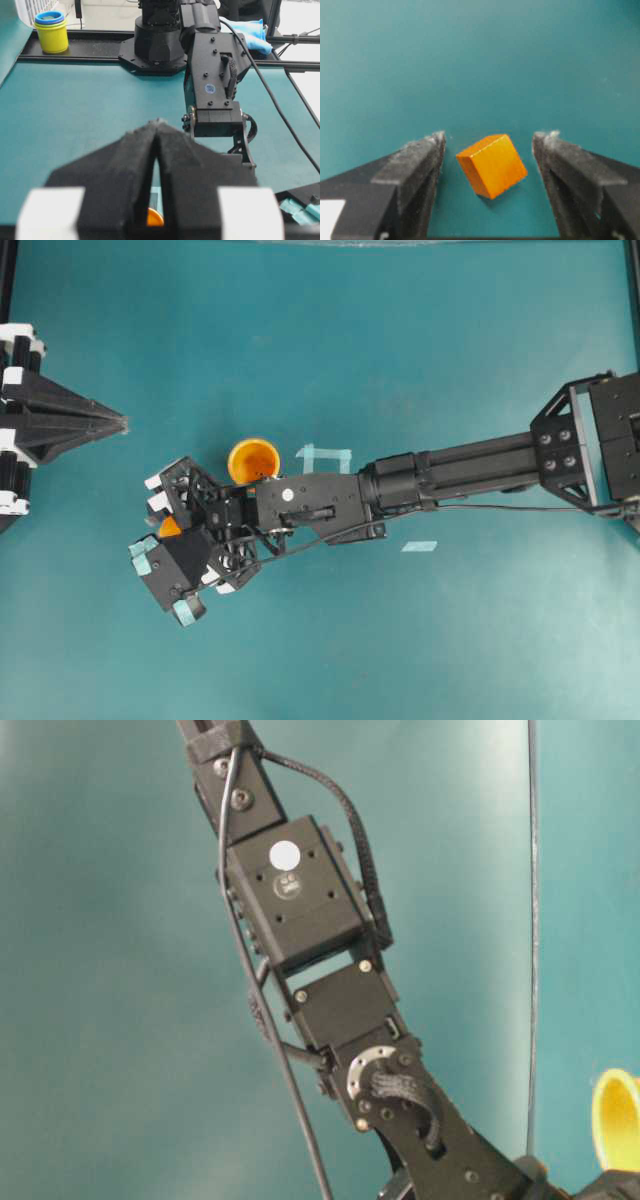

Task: Lift the orange block with right arm.
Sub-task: 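Close the right gripper fingers on the orange cube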

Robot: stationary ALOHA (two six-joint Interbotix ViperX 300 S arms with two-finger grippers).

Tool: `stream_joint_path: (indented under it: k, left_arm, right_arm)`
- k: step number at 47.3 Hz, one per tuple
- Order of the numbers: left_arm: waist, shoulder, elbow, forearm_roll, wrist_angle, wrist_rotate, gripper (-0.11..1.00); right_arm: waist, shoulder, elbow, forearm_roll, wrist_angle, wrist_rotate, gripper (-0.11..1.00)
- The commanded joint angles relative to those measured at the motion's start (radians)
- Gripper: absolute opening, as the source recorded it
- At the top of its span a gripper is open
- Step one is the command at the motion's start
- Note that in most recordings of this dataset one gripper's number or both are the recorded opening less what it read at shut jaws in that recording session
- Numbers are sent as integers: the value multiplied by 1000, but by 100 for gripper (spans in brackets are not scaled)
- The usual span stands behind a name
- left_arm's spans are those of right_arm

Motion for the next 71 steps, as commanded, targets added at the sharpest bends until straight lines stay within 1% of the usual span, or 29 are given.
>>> stream_joint_path:
  k: [1,9,17,28,41,55,67,71]
  left_arm:
    - [2,9,-32,2,-12,0,0]
    - [2,9,-32,3,-12,0,0]
    - [2,9,-32,2,-12,0,0]
    - [2,8,-32,3,-12,0,0]
    - [0,8,-32,3,-12,0,0]
    - [0,8,-32,3,-12,0,0]
    - [2,9,-32,3,-12,0,0]
    - [2,9,-32,3,-12,0,0]
  right_arm:
    - [-3,-20,-28,8,-3,5,67]
    - [-6,-17,-25,11,0,5,66]
    - [-9,-15,-18,15,2,6,63]
    - [-9,-15,-17,23,2,6,55]
    - [-14,-15,-17,23,2,6,43]
    - [-17,-17,-18,23,3,6,43]
    - [-17,-29,-40,20,5,8,43]
    - [-17,-37,-44,18,17,6,40]
